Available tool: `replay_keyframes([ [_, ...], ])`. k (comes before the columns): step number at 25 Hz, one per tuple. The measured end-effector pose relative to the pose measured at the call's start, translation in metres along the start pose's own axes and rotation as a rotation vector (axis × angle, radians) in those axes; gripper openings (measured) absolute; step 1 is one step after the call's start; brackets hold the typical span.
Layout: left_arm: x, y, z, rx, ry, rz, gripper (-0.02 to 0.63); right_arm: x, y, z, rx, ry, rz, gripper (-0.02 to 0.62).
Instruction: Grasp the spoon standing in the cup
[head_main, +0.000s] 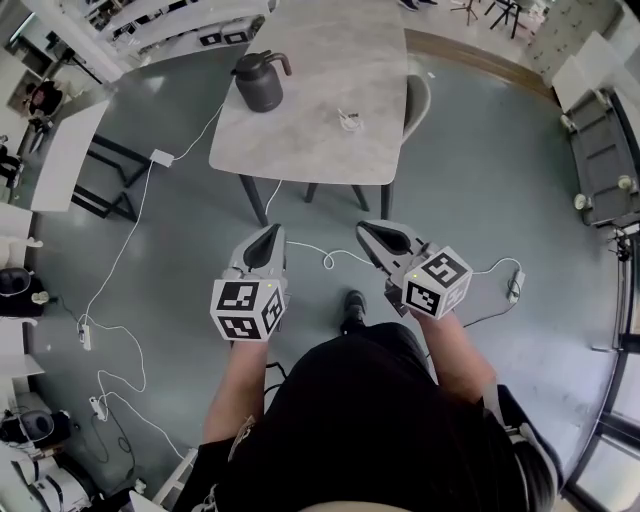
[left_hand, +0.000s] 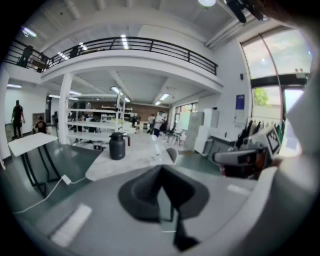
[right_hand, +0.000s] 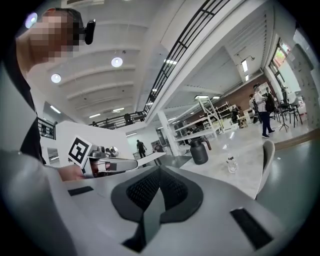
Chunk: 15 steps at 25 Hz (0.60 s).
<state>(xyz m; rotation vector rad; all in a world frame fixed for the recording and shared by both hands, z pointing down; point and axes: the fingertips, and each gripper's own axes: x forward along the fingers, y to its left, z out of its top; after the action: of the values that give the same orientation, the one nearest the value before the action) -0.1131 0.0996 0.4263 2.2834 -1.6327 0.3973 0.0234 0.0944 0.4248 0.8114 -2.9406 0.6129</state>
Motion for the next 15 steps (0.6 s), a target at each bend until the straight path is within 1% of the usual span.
replay_keyframes([
  [2,0.019,0.004,0.008,0.020,0.015,-0.005,0.009,0.012,-0.020,0.007,0.007,-0.003,0.000,-0.005],
  [5,0.039,0.013,0.021,0.023,0.021,0.007,0.009,0.026,-0.044,0.017,0.012,-0.003,0.010,-0.005],
  [8,0.057,0.021,0.032,0.035,0.014,0.012,0.009,0.041,-0.060,0.026,0.004,0.007,0.021,-0.005],
  [10,0.070,0.030,0.034,0.024,0.016,0.011,0.009,0.051,-0.069,0.031,0.000,0.012,0.025,-0.005],
  [15,0.105,0.053,0.043,0.001,0.016,-0.012,0.009,0.069,-0.098,0.040,0.008,0.034,-0.022,-0.005],
])
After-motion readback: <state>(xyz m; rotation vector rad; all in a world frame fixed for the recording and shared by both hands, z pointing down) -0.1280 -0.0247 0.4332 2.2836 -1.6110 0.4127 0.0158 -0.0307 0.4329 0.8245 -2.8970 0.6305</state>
